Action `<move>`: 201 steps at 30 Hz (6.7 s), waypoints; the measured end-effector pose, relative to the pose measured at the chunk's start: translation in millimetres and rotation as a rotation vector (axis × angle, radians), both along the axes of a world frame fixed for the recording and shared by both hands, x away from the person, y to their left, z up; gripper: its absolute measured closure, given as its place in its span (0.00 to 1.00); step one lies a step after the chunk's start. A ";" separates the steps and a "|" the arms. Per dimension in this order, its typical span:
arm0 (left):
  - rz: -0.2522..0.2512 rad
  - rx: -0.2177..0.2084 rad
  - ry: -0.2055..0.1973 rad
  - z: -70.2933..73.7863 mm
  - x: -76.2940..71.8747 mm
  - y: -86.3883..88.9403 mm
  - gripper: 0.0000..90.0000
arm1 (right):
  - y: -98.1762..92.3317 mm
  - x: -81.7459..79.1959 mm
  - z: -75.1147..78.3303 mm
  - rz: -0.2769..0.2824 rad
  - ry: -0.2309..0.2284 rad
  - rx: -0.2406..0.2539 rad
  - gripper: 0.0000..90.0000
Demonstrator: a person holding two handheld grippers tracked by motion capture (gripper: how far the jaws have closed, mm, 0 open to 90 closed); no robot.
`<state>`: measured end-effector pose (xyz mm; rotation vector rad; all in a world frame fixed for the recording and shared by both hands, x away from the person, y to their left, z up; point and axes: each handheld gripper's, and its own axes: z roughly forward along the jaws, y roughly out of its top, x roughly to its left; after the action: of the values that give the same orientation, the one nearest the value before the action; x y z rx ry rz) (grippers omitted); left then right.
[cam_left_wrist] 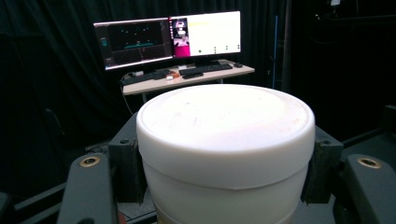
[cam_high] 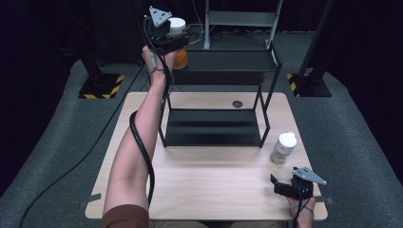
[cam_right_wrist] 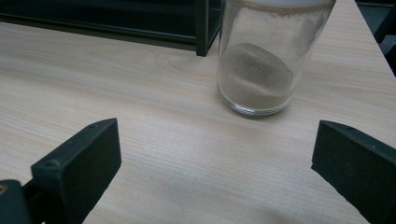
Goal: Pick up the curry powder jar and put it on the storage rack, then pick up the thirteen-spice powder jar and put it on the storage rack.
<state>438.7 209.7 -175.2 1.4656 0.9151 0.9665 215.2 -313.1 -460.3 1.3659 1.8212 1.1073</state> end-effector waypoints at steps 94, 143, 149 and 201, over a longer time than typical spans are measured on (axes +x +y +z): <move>-0.048 0.247 0.698 -257.9 -146.8 50.0 0.00 | 0.1 2.6 1.8 0.013 0.013 -0.006 0.00; -0.027 0.196 0.672 -266.7 -156.7 52.5 0.00 | 4.8 69.4 20.4 -0.048 -0.010 -0.016 0.00; -0.028 0.197 0.674 -266.4 -156.5 52.6 0.00 | 11.5 79.4 19.2 -0.055 -0.021 -0.029 0.00; -0.028 0.195 0.671 -266.9 -156.9 52.7 0.00 | 32.8 81.4 39.7 0.124 -0.008 -0.030 0.33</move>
<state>281.8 262.4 -442.1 2.0173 1.2941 0.5461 296.6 -280.3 -420.6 1.2439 1.9313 1.1423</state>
